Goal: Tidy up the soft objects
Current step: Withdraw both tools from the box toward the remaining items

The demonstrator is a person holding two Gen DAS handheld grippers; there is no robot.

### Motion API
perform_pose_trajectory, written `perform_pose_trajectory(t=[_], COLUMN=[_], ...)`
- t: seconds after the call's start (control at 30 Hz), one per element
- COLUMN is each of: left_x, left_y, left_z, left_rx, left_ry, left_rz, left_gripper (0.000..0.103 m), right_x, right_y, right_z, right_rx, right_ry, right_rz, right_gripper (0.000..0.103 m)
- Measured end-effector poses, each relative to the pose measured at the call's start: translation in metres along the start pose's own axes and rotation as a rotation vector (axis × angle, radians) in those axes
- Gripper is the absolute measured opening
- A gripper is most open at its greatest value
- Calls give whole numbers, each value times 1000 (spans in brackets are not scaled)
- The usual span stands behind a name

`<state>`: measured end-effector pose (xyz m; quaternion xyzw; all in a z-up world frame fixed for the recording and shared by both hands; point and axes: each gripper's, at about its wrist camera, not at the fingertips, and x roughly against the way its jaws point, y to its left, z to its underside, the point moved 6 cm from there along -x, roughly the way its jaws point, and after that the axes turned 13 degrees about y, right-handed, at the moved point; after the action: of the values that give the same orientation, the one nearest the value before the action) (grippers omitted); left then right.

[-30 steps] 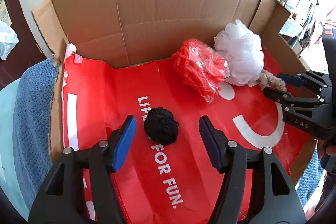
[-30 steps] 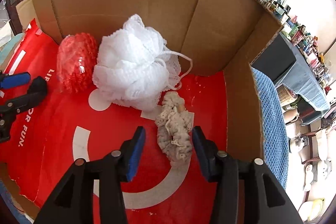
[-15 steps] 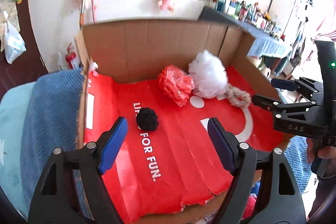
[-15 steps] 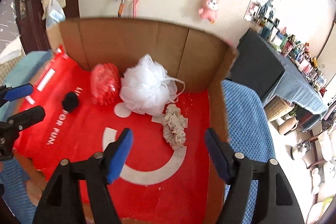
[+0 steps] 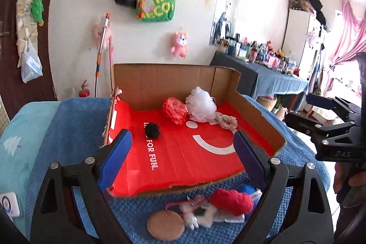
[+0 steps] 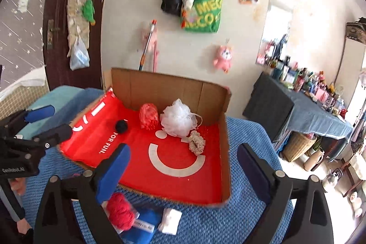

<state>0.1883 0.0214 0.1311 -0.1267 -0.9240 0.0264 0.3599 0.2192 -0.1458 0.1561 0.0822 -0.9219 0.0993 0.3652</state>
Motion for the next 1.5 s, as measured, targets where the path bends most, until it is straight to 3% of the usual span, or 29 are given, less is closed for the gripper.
perform_pose_trajectory(t=[0.27,0.67,0.97,1.5], left_x=[36,41,26,0], left_y=[-16,-40,-44,-37], left_z=[41,99,133,165], left_rx=[-15,-35,-30,-9], left_ry=[-88,-146,-121,-48], left_rz=[-60,-105,-112,-127], left_gripper=[91,91,91,91], right_x=[33,27,10,-29], right_y=[10,10,13,11], right_z=[53,123,156,187], right_rx=[-34,-121,-167,-215], right_ry=[-107,-171,-184,-112], right_rz=[2,3,24,55], right_gripper=[103,103,103,103])
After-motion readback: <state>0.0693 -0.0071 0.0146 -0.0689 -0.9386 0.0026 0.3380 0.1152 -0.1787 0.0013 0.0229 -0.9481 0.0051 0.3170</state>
